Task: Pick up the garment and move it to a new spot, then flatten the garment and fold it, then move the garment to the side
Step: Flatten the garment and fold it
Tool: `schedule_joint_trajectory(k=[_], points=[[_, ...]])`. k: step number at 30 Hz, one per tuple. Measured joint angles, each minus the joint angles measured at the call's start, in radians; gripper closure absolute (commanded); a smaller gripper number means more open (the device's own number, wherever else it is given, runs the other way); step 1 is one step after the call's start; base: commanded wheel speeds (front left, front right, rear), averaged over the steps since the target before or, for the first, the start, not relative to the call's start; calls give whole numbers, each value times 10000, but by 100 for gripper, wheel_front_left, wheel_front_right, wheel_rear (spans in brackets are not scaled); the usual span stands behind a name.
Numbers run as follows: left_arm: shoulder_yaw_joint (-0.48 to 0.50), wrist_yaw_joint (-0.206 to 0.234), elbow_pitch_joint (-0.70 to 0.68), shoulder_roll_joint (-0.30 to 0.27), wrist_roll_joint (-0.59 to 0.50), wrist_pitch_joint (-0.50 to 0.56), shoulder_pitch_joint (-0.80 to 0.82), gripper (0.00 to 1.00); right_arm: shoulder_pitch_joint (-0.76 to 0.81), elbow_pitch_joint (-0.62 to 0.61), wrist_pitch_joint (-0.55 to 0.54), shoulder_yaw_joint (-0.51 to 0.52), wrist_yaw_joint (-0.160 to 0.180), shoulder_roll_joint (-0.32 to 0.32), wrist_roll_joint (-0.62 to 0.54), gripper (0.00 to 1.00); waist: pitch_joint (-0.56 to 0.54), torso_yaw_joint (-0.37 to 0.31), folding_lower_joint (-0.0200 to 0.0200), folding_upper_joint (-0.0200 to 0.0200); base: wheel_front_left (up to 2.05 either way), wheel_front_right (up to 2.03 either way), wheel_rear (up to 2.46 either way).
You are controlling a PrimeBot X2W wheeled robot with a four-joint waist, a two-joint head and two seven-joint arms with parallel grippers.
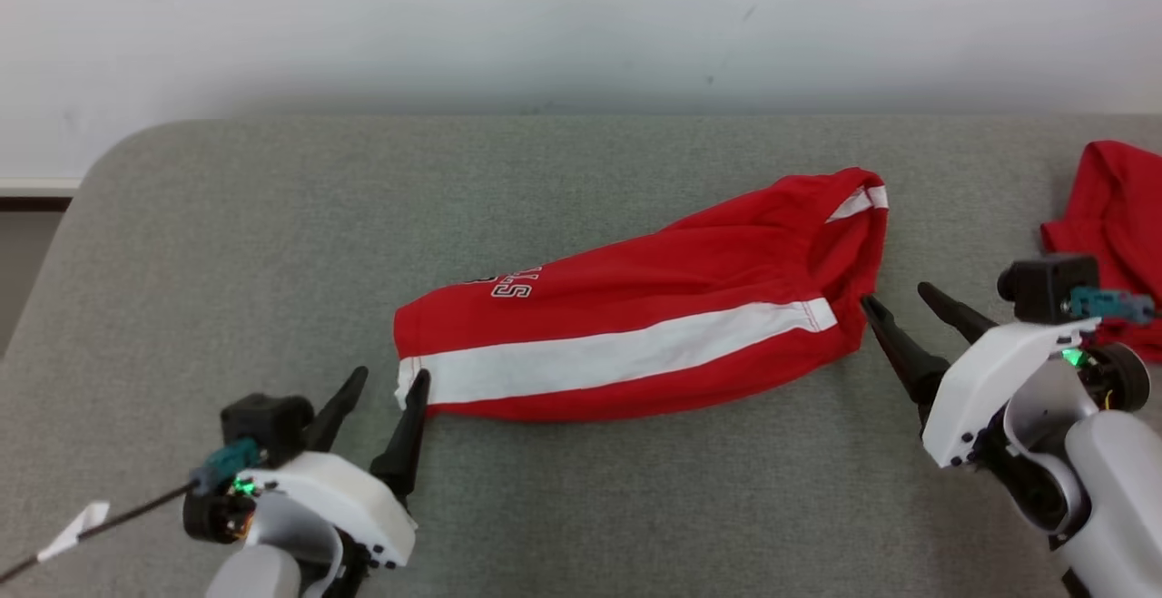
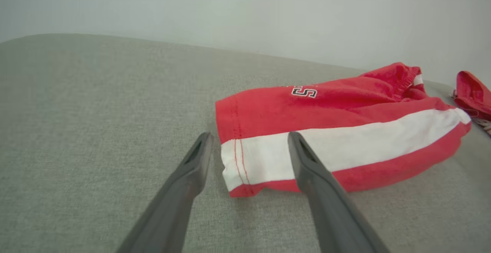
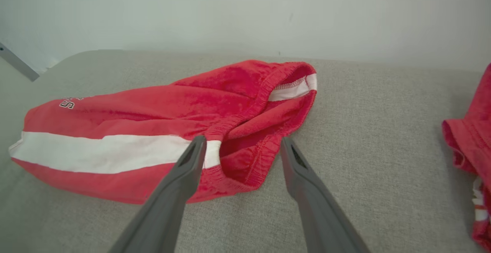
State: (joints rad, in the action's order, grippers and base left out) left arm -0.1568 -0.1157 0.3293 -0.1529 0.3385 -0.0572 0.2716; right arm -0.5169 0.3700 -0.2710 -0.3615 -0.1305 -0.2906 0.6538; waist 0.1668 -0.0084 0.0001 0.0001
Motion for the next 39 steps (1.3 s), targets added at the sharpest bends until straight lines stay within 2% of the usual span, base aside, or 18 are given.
schedule_joint_trajectory(k=[5, 8, 21, 29, 31, 32, 33, 34, 35, 36, 37, 39], points=[[-353, -75, 359, -176, 376, 1091, 523, 0, -772, 639, -1193, -765, 0, -405, 1122, 0, 215, 243, 0, 0, 0, 0, 0], [-506, -84, 433, -238, 581, 1513, 747, 0, -1006, 895, -1507, -1158, 0, -543, 1618, 0, 315, 346, 0, 0, 0, 0, 0], [-1283, -157, 619, -685, 1327, 2403, 1285, 0, -1795, 1032, -1354, -2788, 0, -834, 2788, 0, 825, 510, 0, 0, 0, 0, 0], [-1866, -157, 663, -993, 2019, 2412, 1555, 0, -2200, 947, -1001, -3733, 0, -924, 3185, 0, 954, 485, 0, 0, 0, 0, 0], [-2036, -157, 656, -1016, 2301, 2424, 1624, 1, -2274, 943, -911, -3906, 0, -970, 3310, 3, 978, 467, 0, 0, 0, 0, 0], [-2123, -159, 663, -1037, 2391, 2445, 1644, 11, -2327, 951, -880, -4011, 0, -995, 3373, 21, 984, 457, 0, 0, 0, 0, 0], [-2192, -159, 667, -1070, 2462, 2464, 1672, 32, -2383, 953, -867, -4111, 0, -1024, 3427, 51, 990, 448, 0, 0, 0, 0, 0], [-2242, -159, 679, -1116, 2523, 2464, 1710, 56, -2424, 959, -805, -4180, 0, -1045, 3463, 59, 994, 437, 0, 0, 0, 0, 0], [-2311, -157, 683, -1166, 2560, 2445, 1743, 81, -2448, 974, -790, -4276, 0, -1062, 3507, 72, 997, 424, 0, 0, 0, 0, 0], [-2351, -157, 692, -1195, 2602, 2401, 1763, 100, -2468, 993, -738, -4374, 0, -1085, 3528, 87, 998, 413, 0, 0, 0, 0, 0], [-2393, -157, 715, -1214, 2627, 2357, 1785, 100, -2496, 997, -663, -4456, 0, -1112, 3557, 100, 999, 408, 0, 0, 0, 0, 0], [-2466, -159, 732, -1254, 2732, 2313, 1807, 100, -2594, 976, -399, -4577, 0, -1175, 3641, 100, 984, 401, 0, 0, 0, 0, 0]])
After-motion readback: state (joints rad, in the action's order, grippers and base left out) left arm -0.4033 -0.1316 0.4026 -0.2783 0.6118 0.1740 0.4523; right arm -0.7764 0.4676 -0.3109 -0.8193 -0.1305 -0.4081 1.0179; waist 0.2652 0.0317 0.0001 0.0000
